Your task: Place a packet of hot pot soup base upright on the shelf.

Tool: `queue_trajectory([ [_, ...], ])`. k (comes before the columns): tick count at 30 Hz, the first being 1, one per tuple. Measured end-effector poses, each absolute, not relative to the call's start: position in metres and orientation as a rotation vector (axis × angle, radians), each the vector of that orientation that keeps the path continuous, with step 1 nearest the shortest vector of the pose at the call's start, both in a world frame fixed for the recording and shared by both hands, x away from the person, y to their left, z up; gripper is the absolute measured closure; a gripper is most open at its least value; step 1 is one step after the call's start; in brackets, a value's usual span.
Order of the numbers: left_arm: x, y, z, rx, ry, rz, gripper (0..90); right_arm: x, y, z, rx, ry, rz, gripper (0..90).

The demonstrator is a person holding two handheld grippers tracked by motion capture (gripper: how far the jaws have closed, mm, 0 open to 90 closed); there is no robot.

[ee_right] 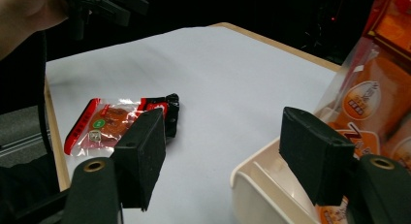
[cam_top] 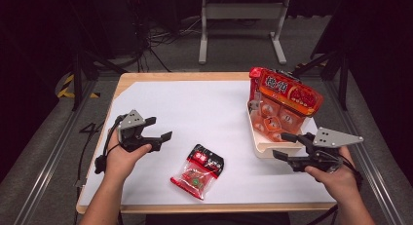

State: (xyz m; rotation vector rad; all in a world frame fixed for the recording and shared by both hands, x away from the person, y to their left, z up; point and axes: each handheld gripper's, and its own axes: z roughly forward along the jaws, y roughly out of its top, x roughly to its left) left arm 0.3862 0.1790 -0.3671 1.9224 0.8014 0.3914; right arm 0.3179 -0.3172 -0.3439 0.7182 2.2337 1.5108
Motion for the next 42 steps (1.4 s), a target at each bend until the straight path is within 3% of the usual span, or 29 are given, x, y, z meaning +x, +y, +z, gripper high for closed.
queue_trajectory([
  [21,0.394,0.148,-0.381,1.959,0.750,0.322,20.3,0.321,-0.283,-0.357,0.623,2.287,1.529,34.6],
  [32,0.406,0.128,-0.402,1.960,0.718,0.155,20.7,0.327,-0.278,-0.367,0.633,2.304,1.526,34.3],
  [42,0.415,0.107,-0.417,2.034,0.713,0.117,21.0,0.328,-0.273,-0.370,0.625,2.319,1.518,34.4],
])
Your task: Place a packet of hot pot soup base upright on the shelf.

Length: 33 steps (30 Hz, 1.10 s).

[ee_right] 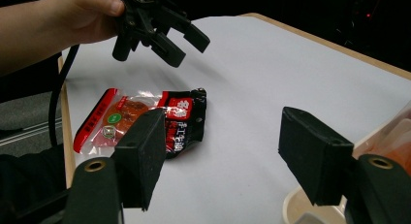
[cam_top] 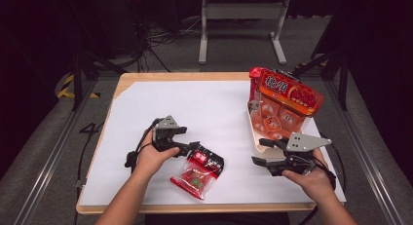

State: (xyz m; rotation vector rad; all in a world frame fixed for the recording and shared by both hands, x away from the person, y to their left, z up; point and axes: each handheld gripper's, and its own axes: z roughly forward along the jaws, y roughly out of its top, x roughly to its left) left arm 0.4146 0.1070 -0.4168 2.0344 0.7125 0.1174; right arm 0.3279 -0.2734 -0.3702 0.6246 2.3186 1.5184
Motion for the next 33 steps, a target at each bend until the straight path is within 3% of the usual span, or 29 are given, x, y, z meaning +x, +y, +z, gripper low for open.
queue_trajectory([
  [33,0.417,0.083,-0.442,2.169,0.684,0.004,27.1,0.328,-0.268,-0.378,0.619,2.355,1.510,34.4],
])
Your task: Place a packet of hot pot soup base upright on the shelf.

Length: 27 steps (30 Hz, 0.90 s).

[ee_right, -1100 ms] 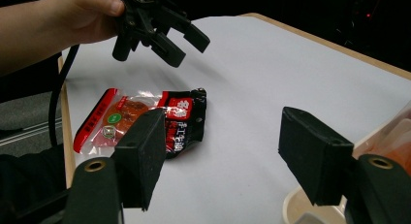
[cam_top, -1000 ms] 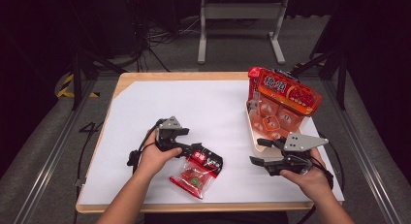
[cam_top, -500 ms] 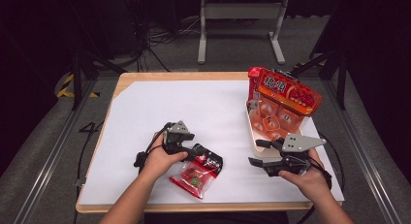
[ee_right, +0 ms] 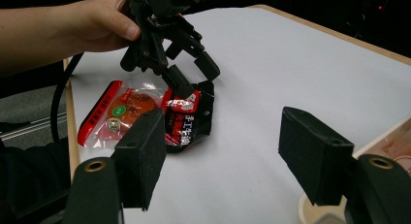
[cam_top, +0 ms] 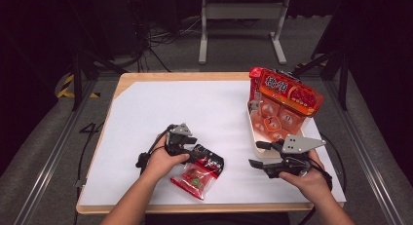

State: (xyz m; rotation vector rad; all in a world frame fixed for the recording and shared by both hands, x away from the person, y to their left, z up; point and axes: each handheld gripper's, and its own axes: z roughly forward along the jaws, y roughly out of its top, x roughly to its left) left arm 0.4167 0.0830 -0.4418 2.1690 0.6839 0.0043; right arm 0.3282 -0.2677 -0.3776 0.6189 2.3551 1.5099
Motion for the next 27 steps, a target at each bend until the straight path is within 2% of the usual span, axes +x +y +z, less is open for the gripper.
queue_trajectory([
  [13,0.4152,0.0793,-0.4455,2.208,0.655,-0.059,39.1,0.3282,-0.2662,-0.3797,0.614,2.366,1.505,34.4],
  [19,0.4139,0.0782,-0.4477,2.236,0.668,-0.038,51.5,0.3283,-0.2649,-0.3807,0.613,2.372,1.501,34.4],
  [23,0.4121,0.0768,-0.4477,2.251,0.660,0.016,65.1,0.3284,-0.2639,-0.3814,0.609,2.377,1.495,34.4],
  [27,0.4106,0.0757,-0.4483,2.258,0.652,0.048,74.8,0.3281,-0.2633,-0.3814,0.607,2.377,1.491,34.5],
])
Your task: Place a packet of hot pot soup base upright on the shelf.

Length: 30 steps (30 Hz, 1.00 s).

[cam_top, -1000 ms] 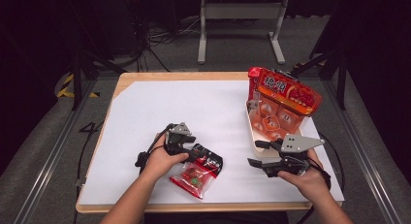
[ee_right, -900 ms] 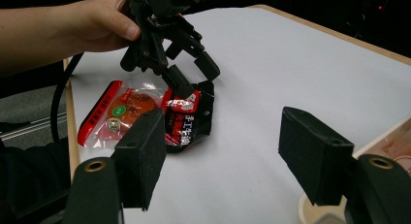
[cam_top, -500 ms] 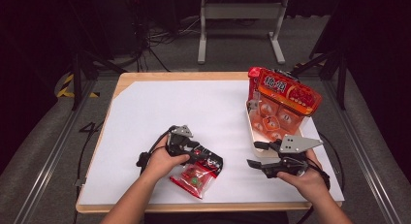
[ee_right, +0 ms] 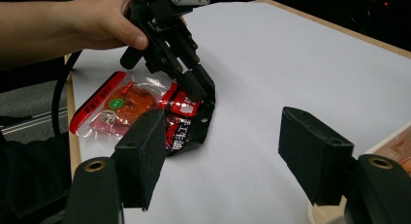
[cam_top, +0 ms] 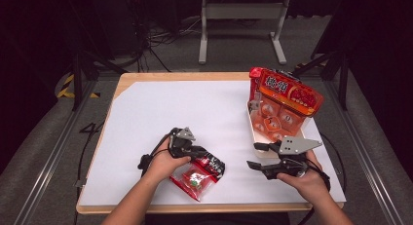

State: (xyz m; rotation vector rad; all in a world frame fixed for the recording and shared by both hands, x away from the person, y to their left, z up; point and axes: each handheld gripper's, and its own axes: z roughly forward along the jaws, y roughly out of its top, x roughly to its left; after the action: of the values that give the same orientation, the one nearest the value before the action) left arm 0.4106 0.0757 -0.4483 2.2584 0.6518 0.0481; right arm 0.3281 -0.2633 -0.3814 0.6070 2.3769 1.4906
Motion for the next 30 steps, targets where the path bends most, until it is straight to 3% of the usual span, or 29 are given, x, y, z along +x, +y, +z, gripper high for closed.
queue_trajectory([
  [4,0.410,0.075,-0.449,2.264,0.636,0.080,86.0,0.328,-0.263,-0.382,0.606,2.379,1.490,34.6],
  [8,0.408,0.075,-0.447,2.265,0.632,0.084,89.6,0.328,-0.262,-0.382,0.603,2.380,1.488,34.8],
  [15,0.406,0.079,-0.438,2.218,0.628,0.077,90.0,0.328,-0.262,-0.382,0.606,2.377,1.487,36.2],
  [23,0.400,0.084,-0.422,2.130,0.614,0.079,90.0,0.326,-0.260,-0.381,0.638,2.409,1.494,47.3],
  [30,0.393,0.090,-0.405,2.064,0.590,0.110,90.0,0.327,-0.258,-0.379,0.652,2.392,1.517,47.1],
])
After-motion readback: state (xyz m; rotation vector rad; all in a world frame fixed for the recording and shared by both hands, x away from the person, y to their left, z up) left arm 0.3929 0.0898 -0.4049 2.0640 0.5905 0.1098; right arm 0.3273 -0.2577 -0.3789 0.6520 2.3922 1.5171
